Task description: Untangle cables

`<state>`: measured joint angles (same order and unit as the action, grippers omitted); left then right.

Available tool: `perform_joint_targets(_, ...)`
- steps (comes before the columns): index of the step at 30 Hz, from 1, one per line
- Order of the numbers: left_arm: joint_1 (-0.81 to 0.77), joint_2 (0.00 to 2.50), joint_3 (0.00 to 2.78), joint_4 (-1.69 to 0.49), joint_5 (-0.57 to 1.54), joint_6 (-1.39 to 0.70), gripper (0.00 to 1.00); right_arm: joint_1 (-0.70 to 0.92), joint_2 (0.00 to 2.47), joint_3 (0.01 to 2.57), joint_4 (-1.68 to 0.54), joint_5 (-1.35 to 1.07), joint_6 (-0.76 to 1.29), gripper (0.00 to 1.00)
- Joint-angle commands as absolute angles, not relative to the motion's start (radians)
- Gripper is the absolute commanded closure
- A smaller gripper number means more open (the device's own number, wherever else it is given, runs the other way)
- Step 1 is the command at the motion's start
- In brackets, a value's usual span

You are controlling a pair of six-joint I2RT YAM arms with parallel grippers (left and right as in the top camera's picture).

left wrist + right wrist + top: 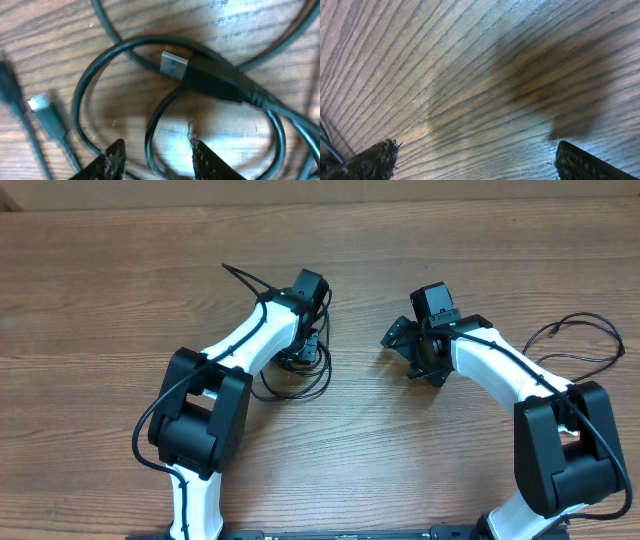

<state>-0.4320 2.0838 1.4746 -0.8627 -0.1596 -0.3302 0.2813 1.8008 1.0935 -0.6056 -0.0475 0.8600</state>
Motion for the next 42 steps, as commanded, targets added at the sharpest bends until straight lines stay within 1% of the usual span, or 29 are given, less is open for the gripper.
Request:
perform_joint_targets(1,-0.427,2.089,1.605,-0.926,-0.119,-0.322,0.55,0.28,1.798,1.087,-0.602,-0.038,0.864,0.0)
perform_joint_targets(7,-0.432,2.089,1.629,-0.934,0.026,-0.367,0.52,0.28,1.798,1.087,-0.599,-0.038,0.864,0.0)
perform_joint_targets(10,-0.441,2.089,1.607,-0.933,0.031,-0.408,0.52,0.28,1.798,1.087,-0.599,-0.038,0.864,0.0)
perform_joint_targets(12,-0.446,2.089,1.587,-0.929,0.031,-0.408,0.53,0.28,1.798,1.087,-0.599,-0.038,0.864,0.0)
perform_joint_targets(17,-0.465,2.089,1.539,-0.921,0.08,-0.388,0.51,0.28,1.798,1.087,-0.598,-0.038,0.864,0.0)
perform_joint_targets(31,-0.516,2.089,1.528,-0.901,0.082,-0.396,0.51,0.28,1.798,1.087,-0.598,-0.039,0.864,0.01)
perform_joint_targets(32,-0.52,2.089,1.528,-0.901,0.083,-0.398,0.52,0.28,1.798,1.087,-0.598,-0.039,0.864,0.02)
perform_joint_targets(36,-0.533,2.089,1.528,-0.906,0.083,-0.398,0.67,0.28,1.798,1.087,-0.599,-0.039,0.864,0.03)
perform_joint_targets(41,-0.539,2.089,1.525,-0.917,0.079,-0.43,0.74,0.28,1.798,1.087,-0.599,-0.039,0.864,0.04)
perform_joint_targets(42,-0.539,2.089,1.523,-0.92,0.079,-0.435,0.77,0.28,1.798,1.087,-0.599,-0.039,0.864,0.04)
